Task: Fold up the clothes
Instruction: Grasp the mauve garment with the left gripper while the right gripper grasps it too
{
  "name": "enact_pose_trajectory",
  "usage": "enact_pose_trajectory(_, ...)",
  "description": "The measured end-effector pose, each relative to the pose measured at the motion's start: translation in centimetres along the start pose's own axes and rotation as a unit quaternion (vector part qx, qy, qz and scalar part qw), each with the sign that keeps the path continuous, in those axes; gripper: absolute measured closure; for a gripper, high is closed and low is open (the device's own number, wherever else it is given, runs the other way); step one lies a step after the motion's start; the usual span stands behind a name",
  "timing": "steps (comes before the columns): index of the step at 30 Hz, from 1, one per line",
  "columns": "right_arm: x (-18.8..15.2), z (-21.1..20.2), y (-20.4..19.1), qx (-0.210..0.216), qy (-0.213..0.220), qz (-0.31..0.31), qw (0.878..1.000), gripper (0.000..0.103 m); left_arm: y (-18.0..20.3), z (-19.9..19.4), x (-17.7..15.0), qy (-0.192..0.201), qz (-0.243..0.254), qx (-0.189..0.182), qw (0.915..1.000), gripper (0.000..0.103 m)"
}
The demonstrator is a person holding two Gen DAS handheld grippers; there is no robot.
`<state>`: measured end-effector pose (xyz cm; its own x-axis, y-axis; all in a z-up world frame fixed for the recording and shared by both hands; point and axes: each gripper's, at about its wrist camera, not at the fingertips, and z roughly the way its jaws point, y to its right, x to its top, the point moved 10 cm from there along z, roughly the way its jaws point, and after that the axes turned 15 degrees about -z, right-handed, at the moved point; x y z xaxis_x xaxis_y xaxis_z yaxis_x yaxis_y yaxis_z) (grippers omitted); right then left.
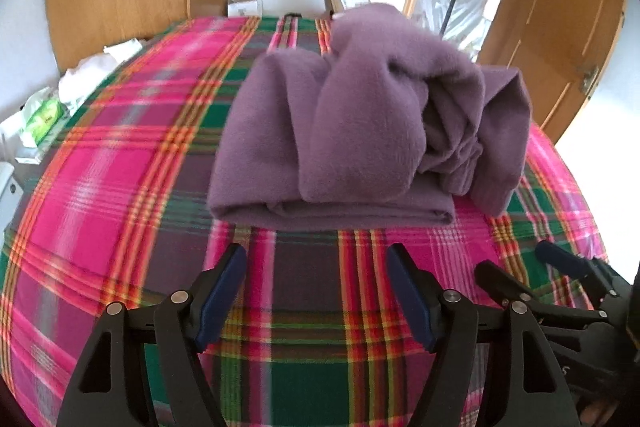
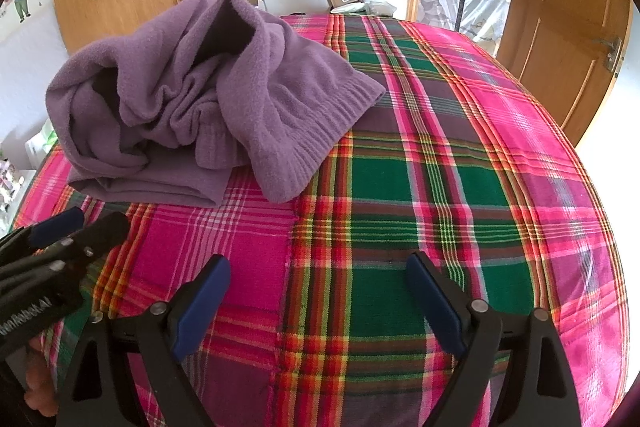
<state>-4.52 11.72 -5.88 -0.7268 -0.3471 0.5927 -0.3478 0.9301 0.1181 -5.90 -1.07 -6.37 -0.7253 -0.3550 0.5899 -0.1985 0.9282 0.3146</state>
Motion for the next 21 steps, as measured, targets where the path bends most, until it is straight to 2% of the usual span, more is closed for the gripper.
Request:
enact_pose_trajectory(2,-0.1,-0.3,0.4,0.000,0.005,0.005,1.000,0.028,0.2,-1.1,0.8,0.021,0.007,-0.014,0.9996,0.035)
enact_pose_trajectory(3,-0.1,-0.4,0.5,0.001,0.008,0.007,1.000,0.031,0.4,-1.7,1.3,0.035,0.014,-0.015,0.9992,0.036)
enact_pose_trajectory(6,-0.1,-0.5,1.0,0.004,0.015,0.016,1.000,0.043,1.0,-3.5,2.9,0.082,0.044,-0.010,0.9957,0.036)
enact_pose_trajectory(8,0.0,-0.6,1.1,0.022,0.025,0.025,0.999,0.056,1.4,-4.5,3.9,0.107,0.061,-0.004,0.9924,0.036)
enact_pose_trajectory(12,1.0,-1.7,0.7,0.037,0.067,0.014,0.997,0.057,3.0,-5.5,5.0,0.135,0.102,-0.011,0.9855,0.036)
enact_pose_trajectory(15,2.3,-2.8,-0.3,0.039,0.108,-0.018,0.993,0.057,4.2,-5.2,5.4,0.137,0.129,-0.010,0.9821,0.036)
enact_pose_trajectory(21,3.9,-1.3,-0.7,0.037,0.110,-0.045,0.992,0.057,7.1,-5.3,6.0,0.136,0.172,-0.026,0.9753,0.036)
